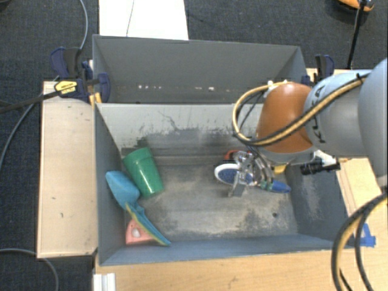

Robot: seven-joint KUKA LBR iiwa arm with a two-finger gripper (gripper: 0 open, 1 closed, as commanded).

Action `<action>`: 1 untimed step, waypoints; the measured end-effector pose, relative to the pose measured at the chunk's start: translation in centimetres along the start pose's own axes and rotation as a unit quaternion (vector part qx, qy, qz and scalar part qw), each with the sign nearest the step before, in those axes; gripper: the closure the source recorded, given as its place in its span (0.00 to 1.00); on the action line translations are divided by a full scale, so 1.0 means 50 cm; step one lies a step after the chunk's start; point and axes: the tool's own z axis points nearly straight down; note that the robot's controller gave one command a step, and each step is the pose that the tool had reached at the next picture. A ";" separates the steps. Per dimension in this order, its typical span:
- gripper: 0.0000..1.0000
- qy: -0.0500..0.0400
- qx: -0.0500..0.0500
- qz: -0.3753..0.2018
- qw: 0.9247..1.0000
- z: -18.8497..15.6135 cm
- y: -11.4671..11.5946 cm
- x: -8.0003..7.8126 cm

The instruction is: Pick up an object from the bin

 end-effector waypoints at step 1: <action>1.00 0.000 0.000 0.000 1.000 0.000 0.000 0.000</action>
Offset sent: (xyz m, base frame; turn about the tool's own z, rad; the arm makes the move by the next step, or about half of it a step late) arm 0.0000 0.0001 0.0013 0.0000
